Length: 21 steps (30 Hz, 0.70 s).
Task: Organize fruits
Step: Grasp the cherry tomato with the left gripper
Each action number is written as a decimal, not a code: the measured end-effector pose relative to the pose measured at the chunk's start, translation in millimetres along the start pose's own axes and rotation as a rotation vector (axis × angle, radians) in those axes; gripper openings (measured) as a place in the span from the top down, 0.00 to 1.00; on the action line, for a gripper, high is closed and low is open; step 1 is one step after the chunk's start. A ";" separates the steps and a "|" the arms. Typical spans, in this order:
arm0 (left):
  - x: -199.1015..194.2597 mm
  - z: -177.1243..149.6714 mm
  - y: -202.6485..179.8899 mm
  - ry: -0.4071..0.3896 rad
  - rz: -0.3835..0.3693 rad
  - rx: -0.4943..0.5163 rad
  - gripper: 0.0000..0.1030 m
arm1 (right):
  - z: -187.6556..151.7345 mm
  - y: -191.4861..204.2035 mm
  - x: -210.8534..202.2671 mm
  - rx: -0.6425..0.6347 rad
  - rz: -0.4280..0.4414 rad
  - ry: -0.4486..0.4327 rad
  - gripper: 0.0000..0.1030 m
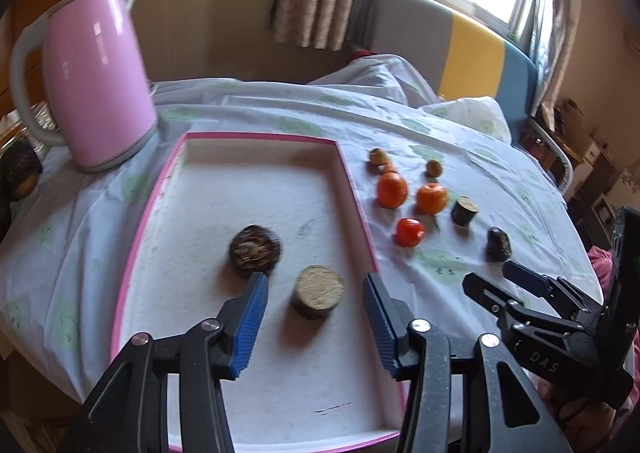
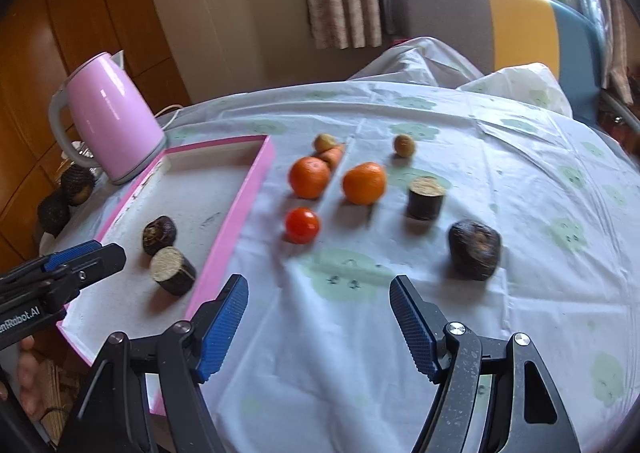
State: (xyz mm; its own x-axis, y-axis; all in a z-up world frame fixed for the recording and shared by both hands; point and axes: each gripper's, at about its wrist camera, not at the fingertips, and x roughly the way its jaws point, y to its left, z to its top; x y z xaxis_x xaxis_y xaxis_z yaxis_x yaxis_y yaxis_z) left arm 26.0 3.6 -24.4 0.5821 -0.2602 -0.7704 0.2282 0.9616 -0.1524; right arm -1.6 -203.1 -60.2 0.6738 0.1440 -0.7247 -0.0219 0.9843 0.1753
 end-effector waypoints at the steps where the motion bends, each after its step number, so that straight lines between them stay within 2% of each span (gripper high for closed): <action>1: 1.0 1.8 -5.5 0.000 -0.011 0.015 0.56 | -0.9 -3.6 -0.5 0.002 -0.009 0.002 0.32; 2: 2.5 4.1 -11.8 -0.003 -0.021 0.032 0.56 | -2.9 -6.9 -0.5 -0.003 -0.018 0.008 0.37; 3: 4.1 5.3 -16.8 -0.001 -0.031 0.042 0.56 | -4.5 -9.7 0.1 -0.009 -0.033 0.013 0.48; 4: 6.6 6.9 -21.3 0.005 -0.044 0.048 0.56 | -5.9 -13.9 0.6 -0.010 -0.049 0.017 0.53; 7: 17.1 11.7 -32.5 0.033 -0.075 0.061 0.57 | -10.5 -25.1 2.0 0.006 -0.067 0.033 0.59; 8: 21.4 13.7 -36.7 0.044 -0.084 0.068 0.60 | -11.6 -27.3 2.3 0.006 -0.073 0.036 0.59; 12: 35.5 18.5 -51.8 0.065 -0.091 0.108 0.63 | -15.7 -34.3 2.6 0.006 -0.080 0.045 0.62; 15: 46.9 23.1 -58.7 0.087 -0.115 0.112 0.64 | -17.6 -37.8 5.3 0.004 -0.086 0.053 0.62; 21: 64.5 32.0 -70.6 0.107 -0.118 0.136 0.65 | -20.7 -42.8 11.2 0.002 -0.080 0.068 0.62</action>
State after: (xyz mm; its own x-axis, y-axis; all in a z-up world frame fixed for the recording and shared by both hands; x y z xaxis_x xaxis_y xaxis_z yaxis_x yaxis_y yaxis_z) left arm 72.4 -83.9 -43.5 0.4604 -0.3525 -0.8147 0.3972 0.9026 -0.1660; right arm -8.4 -241.6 -89.6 0.6216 0.0717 -0.7800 0.0318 0.9927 0.1165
